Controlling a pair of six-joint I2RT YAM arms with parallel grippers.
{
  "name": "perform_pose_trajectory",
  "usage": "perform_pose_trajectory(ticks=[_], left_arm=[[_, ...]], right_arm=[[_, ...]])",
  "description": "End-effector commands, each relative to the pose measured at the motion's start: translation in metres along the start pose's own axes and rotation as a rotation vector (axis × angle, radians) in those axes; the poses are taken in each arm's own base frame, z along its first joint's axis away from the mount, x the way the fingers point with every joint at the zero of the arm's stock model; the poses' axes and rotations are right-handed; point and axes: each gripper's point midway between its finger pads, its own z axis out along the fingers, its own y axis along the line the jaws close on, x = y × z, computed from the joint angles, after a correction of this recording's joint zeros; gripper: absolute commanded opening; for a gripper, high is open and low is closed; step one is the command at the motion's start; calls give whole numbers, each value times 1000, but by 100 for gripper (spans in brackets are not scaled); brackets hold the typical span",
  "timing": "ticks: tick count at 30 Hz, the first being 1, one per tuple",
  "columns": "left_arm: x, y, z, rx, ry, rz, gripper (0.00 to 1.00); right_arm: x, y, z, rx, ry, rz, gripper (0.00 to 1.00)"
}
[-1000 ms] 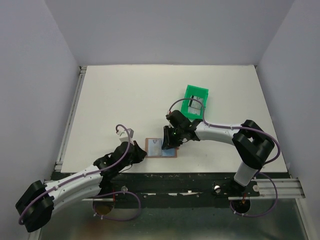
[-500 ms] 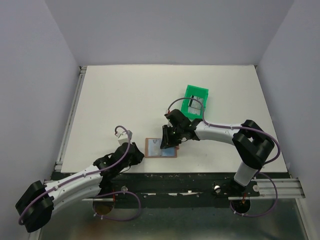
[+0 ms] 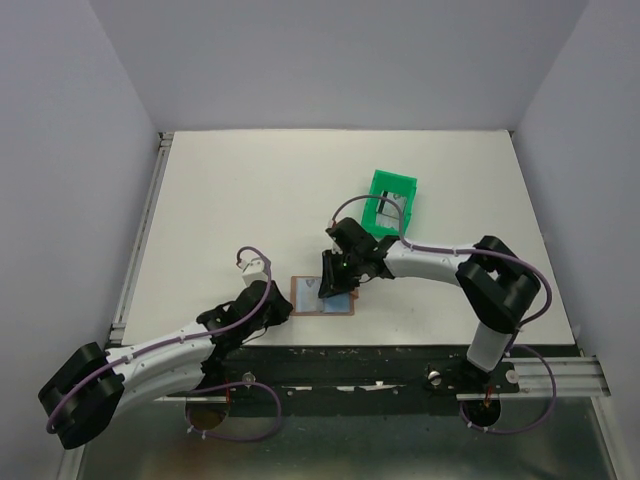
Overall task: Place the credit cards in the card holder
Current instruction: Insert the credit card into the card holder.
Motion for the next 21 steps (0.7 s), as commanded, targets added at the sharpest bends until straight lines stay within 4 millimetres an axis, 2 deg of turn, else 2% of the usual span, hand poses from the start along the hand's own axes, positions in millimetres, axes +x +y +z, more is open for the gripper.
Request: perform_pose_trajectory(ticks=[1,21], left_arm=[[10,5,-1,0,40,23,21],[17,-5,2,54,63,13,10]], right_arm=[[1,1,5,15,24,5,33],[3,11,14,-29,69,5,33]])
